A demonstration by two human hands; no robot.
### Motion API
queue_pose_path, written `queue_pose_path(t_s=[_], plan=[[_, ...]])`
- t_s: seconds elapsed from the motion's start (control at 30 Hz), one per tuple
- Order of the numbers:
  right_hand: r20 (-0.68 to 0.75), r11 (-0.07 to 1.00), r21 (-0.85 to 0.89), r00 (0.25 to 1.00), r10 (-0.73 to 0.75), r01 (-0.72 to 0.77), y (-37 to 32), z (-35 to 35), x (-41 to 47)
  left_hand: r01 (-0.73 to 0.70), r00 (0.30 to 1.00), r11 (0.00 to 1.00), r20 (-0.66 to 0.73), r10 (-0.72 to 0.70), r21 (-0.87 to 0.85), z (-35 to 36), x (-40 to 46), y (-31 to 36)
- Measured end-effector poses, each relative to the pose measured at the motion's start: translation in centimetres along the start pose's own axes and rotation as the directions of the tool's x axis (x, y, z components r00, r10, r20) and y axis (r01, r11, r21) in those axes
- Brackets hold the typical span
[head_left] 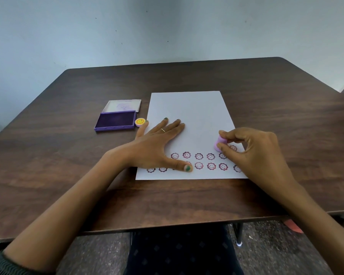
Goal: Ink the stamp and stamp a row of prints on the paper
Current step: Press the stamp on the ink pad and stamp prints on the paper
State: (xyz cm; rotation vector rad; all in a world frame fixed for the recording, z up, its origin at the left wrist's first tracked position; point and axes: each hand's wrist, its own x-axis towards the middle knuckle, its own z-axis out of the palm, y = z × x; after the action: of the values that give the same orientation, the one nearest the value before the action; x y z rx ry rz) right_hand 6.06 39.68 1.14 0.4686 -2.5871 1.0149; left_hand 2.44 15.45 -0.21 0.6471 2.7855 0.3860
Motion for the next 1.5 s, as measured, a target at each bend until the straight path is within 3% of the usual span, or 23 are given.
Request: queue_pose_path(t_s=[0.4,0.57,0.63,0.73,0.87,1.0,1.13,1.23,1.37,1.5], plan=[[-0.017,0.997,-0.064,0.999,-0.039,0.038,-0.3,-0.1,-0.2,0.003,1.000,1.000,0.007,-0.003,0.004,-0.1,-0.1,0.2],[-0.005,0.971,0.197,0.990,0.141,-0.137,0.6,-0.6,1.0,0.002,1.000,1.000,0.004,-0.002,0.000,-0.2,-0.2,0.2],[-0.033,0.835,0.499,0.958,0.283,-0.230,0.9,-1.0,1.2,-0.003,1.000,1.000,0.004,0.003,-0.002,-0.1,-0.2,0.1],[0.017,0.493,0.823,0.878,0.479,-0.284,1.5,-1.6,1.3,-0.010,1.000,1.000,0.004,0.010,-0.008,0.0,-0.3,0.1],[0.176,0.191,0.912,0.769,0.614,-0.362,2.2,-2.3,1.8,-0.018,1.000,1.000,0.002,0.018,-0.012,0.1,-0.1,0.0],[0.262,0.033,0.924,0.694,0.671,-0.381,2.6,-2.8,2.2,-0.023,1.000,1.000,-0.016,0.022,-0.017,0.1,-0.3,-0.1],[0.288,-0.001,0.921,0.682,0.672,-0.389,2.7,-2.9,2.6,-0.038,0.996,0.998,-0.088,0.034,-0.041,0.1,-0.4,0.0],[0.282,-0.005,0.928,0.694,0.662,-0.373,2.3,-2.8,3.3,-0.053,0.970,0.997,-0.239,0.038,-0.054,-0.6,-0.5,-0.1],[0.281,0.015,0.934,0.758,0.589,-0.358,0.3,-2.1,5.4,-0.011,0.872,0.997,-0.489,-0.031,-0.082,-2.1,-0.6,-1.2],[0.286,0.088,0.928,0.846,0.450,-0.361,-3.2,-0.1,8.5,0.070,0.779,0.993,-0.615,-0.117,-0.100,-2.9,-1.2,-3.6]])
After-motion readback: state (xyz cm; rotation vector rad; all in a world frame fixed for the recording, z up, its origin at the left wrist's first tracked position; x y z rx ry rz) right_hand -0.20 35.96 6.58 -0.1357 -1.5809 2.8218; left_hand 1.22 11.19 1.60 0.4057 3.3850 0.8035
